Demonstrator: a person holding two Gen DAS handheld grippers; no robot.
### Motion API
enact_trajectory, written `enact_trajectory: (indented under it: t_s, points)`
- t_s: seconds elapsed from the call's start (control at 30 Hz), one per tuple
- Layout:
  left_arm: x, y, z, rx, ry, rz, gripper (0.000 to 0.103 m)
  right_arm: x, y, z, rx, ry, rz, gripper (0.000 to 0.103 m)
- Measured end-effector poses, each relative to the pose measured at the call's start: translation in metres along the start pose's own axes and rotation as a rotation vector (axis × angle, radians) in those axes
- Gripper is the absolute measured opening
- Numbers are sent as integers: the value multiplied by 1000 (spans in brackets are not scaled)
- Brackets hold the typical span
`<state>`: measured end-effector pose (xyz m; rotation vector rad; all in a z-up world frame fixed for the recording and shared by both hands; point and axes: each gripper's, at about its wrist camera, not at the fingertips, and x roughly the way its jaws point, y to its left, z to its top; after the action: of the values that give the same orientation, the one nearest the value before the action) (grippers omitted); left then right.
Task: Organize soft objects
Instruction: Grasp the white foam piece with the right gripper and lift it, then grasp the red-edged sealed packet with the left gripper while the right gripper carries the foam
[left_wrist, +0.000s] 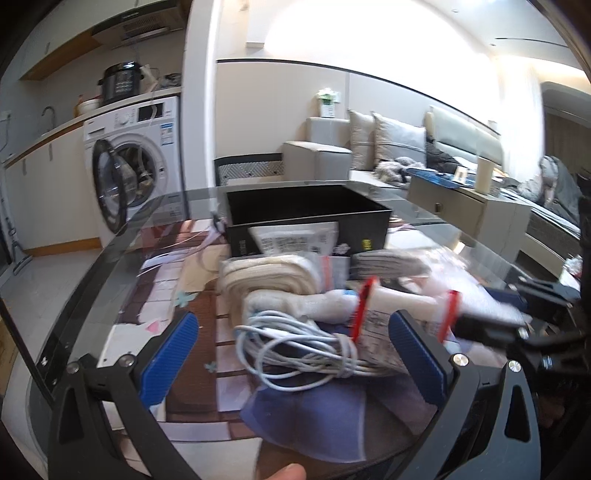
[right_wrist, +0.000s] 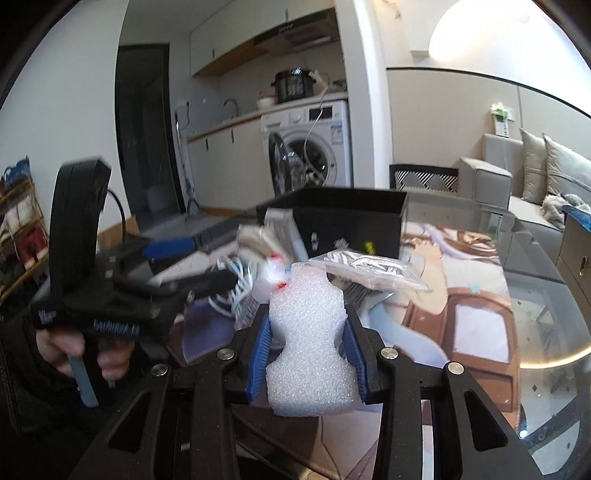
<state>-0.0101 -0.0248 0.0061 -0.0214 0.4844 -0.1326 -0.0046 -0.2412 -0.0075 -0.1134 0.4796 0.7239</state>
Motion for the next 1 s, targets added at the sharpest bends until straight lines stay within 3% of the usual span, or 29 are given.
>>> enact_trajectory:
  t_s: [0.17,0.6,0.8,1.0]
  points:
    - [-1,-17,-1,60,11,-93,103,-15,-6,8,41,-72,-6,38]
    - [26,-52,7,193,130,-148,103,-43,-10,16,62,-158,-84,38]
    - [35,-59,11,193,164,-203,102,-52,-13,21,64,-174,-91,38]
    - [45,-69,13,227,205,-233,87,-48,-18,21,77,-150,-96,38]
